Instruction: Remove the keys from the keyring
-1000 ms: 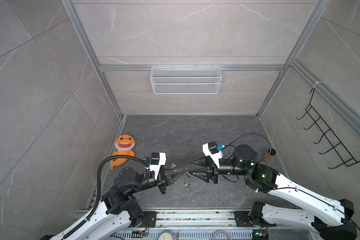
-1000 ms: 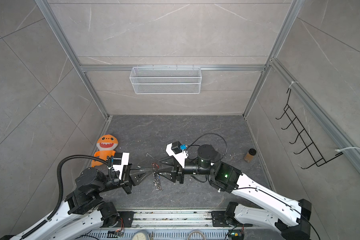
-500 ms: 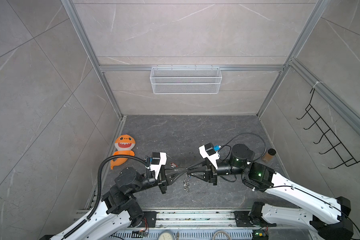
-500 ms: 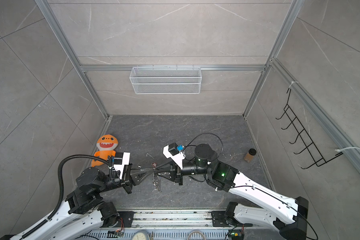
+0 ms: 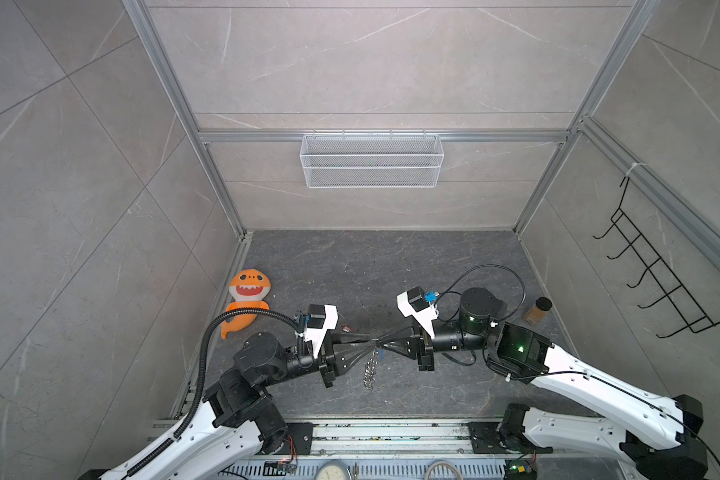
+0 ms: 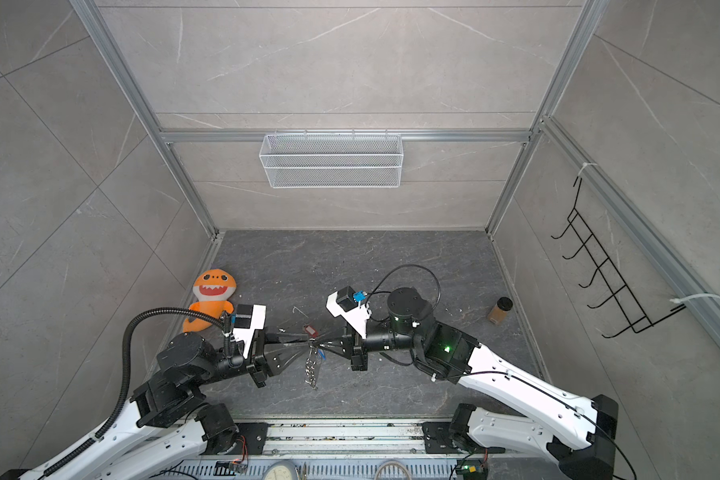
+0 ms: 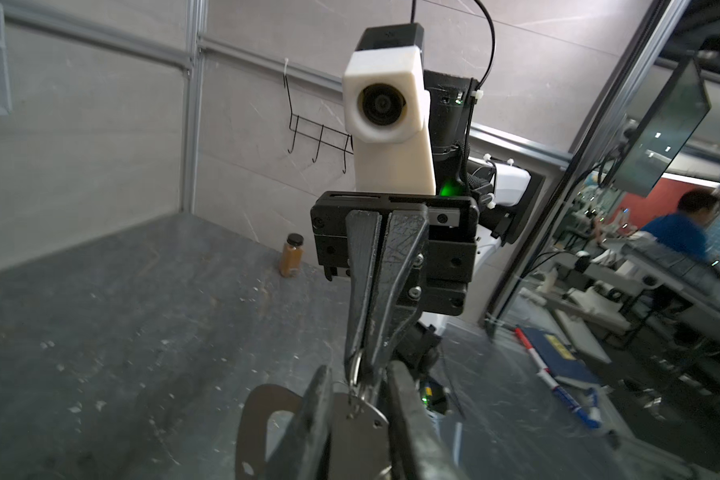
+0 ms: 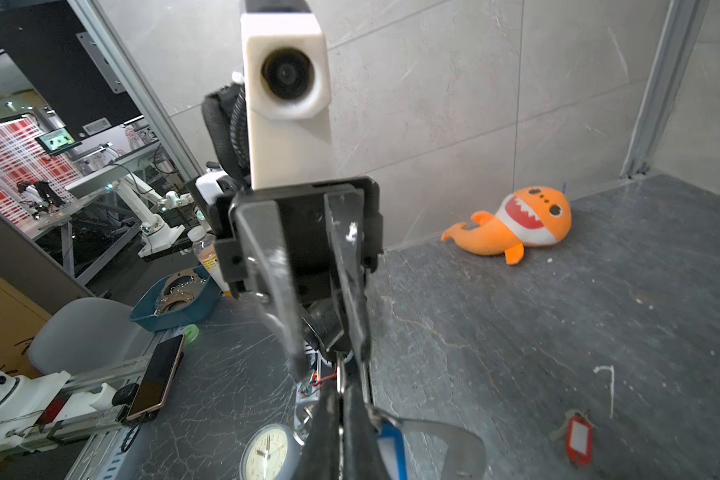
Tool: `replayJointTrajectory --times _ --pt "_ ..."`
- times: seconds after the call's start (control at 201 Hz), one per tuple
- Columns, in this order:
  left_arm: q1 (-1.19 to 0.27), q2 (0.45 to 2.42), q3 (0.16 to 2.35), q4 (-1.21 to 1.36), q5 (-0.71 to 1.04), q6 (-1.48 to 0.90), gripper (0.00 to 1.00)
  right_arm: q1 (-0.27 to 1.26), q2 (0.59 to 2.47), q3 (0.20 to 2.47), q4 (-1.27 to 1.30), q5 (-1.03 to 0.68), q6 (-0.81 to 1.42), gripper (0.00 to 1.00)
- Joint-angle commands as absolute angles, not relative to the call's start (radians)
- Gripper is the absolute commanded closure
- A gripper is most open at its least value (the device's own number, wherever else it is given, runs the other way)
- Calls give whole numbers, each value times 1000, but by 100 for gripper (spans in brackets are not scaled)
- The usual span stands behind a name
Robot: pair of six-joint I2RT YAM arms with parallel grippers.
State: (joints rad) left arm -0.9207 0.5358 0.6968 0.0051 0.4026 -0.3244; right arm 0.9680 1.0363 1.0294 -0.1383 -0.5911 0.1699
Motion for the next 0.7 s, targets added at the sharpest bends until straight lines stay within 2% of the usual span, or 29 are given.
replayJointTrajectory --times 0.0,0.159,0.393,0.508,0.697 --pt "-920 523 786 -111 385 -318 56 937 1027 1103 -298 -613 109 100" --pt "-920 586 874 -295 429 -310 56 913 1053 1158 -421 -671 48 100" --pt "-920 672 969 -411 506 -287 57 898 1126 1283 -610 -742 -53 100" --pt "-919 716 998 -440 544 -282 67 898 1153 1323 -654 -766 -69 100" --pt "-918 760 1014 -433 607 -290 71 899 1185 1367 -706 -783 -94 100"
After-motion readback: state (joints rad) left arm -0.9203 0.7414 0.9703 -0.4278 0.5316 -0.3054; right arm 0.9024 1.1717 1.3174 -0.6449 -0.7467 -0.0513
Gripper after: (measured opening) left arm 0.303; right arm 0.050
